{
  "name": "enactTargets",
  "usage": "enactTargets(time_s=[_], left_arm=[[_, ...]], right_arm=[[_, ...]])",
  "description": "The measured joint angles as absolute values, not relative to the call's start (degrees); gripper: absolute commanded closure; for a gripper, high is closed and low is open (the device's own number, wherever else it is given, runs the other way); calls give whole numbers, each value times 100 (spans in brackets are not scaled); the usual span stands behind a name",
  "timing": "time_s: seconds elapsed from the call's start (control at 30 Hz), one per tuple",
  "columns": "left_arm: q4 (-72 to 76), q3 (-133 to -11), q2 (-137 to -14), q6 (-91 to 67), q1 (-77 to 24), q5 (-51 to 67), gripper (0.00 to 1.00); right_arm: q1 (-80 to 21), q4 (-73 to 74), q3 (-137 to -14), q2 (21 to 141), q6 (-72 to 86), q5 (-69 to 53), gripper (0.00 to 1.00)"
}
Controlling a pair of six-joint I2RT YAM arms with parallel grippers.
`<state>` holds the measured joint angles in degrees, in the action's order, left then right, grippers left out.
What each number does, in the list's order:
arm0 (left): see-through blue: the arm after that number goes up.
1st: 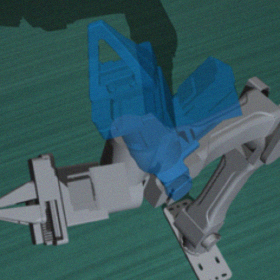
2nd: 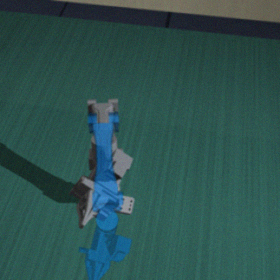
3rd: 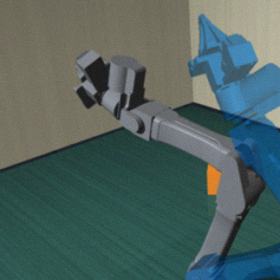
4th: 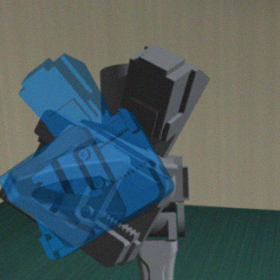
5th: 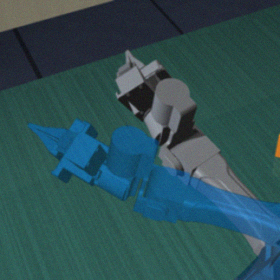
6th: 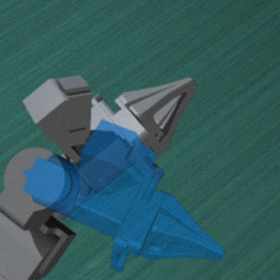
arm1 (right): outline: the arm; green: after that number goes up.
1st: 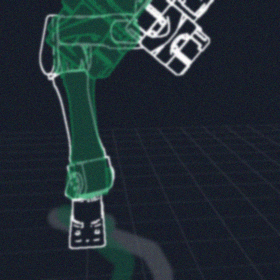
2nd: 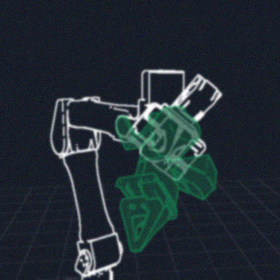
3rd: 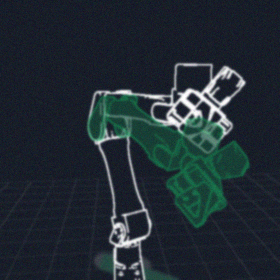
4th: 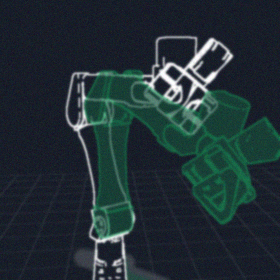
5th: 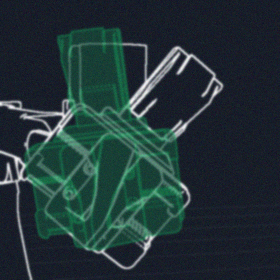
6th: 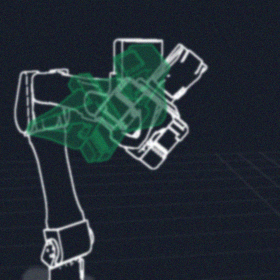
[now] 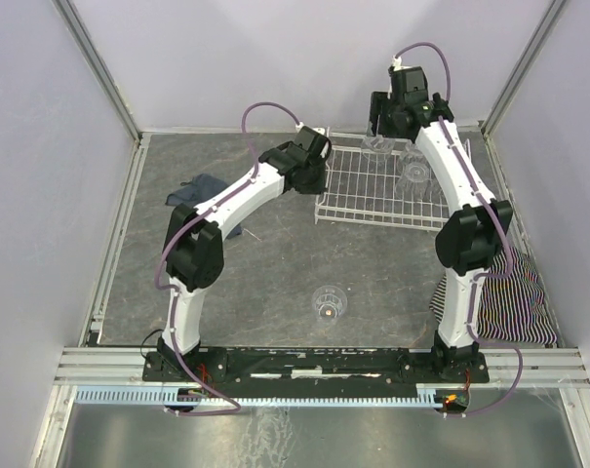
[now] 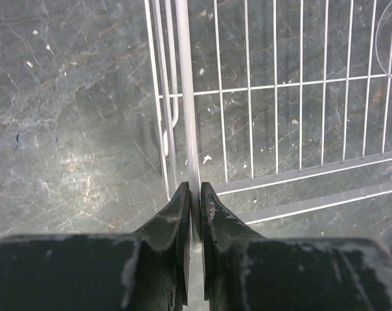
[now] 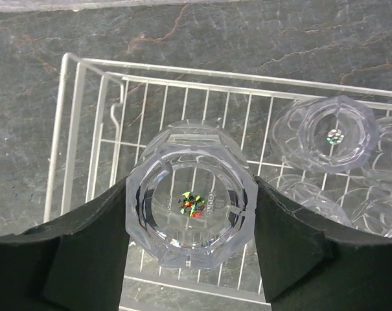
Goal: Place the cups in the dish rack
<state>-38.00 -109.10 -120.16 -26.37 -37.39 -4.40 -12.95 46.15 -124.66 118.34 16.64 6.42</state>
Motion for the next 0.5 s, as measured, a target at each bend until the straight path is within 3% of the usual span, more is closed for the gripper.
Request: enactTargets(time_s=[0.33,0.5], left_arm=[[-3946,-10545,-11710,-2882,-3795,-320,82],[-4143,-10536,-11681,-2917,-3824,-224,70]], right_arm=[[-1273,4639,-12770,12363,1529,943,81],[-1275,4654,-12770,12495,1518,939,81]])
